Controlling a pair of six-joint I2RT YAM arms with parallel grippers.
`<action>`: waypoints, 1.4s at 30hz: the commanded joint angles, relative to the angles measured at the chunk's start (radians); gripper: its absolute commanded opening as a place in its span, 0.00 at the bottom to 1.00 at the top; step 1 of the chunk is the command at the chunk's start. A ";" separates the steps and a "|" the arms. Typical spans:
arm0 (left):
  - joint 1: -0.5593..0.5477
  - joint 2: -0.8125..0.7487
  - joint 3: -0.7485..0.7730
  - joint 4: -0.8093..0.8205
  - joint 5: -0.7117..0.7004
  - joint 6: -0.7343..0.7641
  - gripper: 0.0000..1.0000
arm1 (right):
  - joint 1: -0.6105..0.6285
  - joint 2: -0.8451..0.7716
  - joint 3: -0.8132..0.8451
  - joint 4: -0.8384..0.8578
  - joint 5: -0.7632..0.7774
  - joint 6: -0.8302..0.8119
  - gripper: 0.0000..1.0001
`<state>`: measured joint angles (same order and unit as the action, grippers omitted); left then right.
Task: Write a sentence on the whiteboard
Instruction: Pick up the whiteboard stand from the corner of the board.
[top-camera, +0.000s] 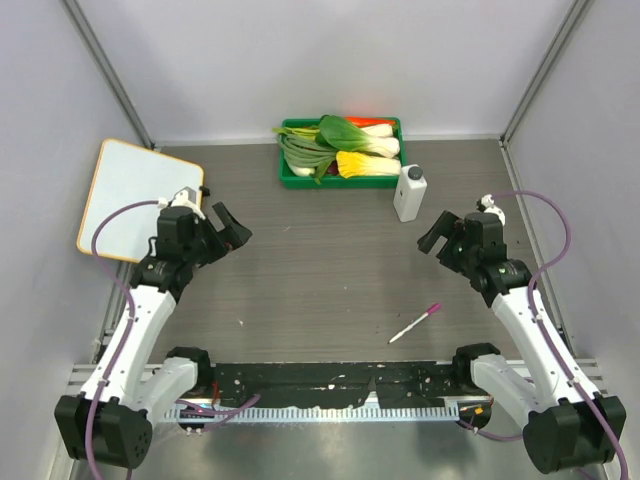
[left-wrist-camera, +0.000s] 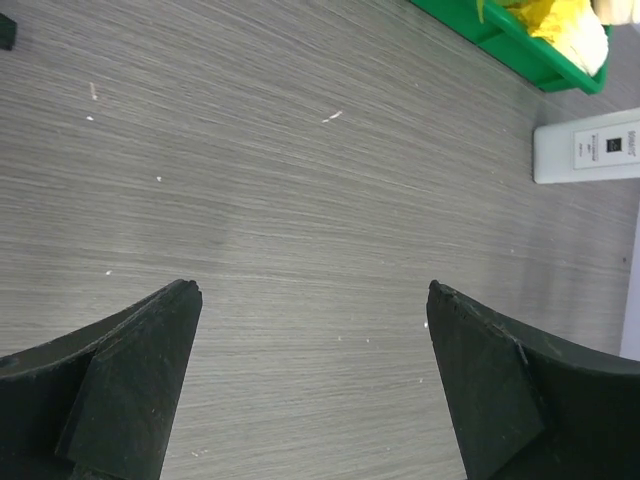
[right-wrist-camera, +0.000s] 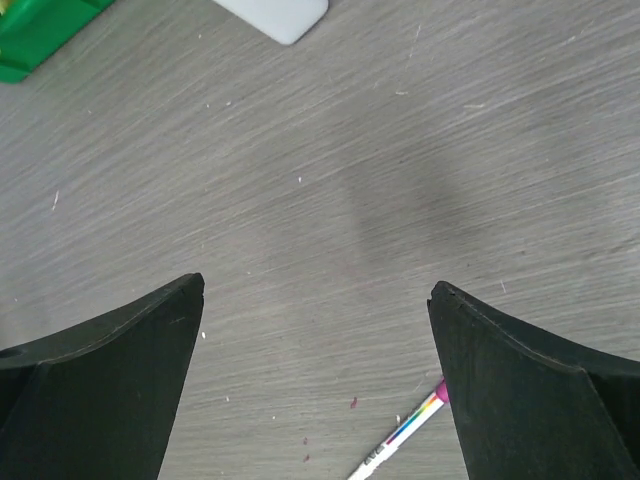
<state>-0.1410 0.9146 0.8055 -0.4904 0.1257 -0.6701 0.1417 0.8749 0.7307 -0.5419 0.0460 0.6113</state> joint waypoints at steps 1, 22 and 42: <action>0.004 0.013 -0.005 -0.011 -0.084 0.017 1.00 | -0.004 -0.016 -0.014 -0.012 -0.073 -0.002 0.99; 0.004 0.384 0.221 -0.165 -0.457 -0.151 1.00 | -0.004 -0.001 -0.063 0.114 -0.216 -0.099 0.99; 0.050 0.938 0.583 -0.335 -0.705 -0.390 0.84 | -0.004 0.096 -0.157 0.223 -0.261 -0.087 1.00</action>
<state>-0.0963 1.8057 1.3136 -0.7517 -0.4629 -1.0084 0.1417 0.9627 0.5747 -0.3714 -0.1993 0.5293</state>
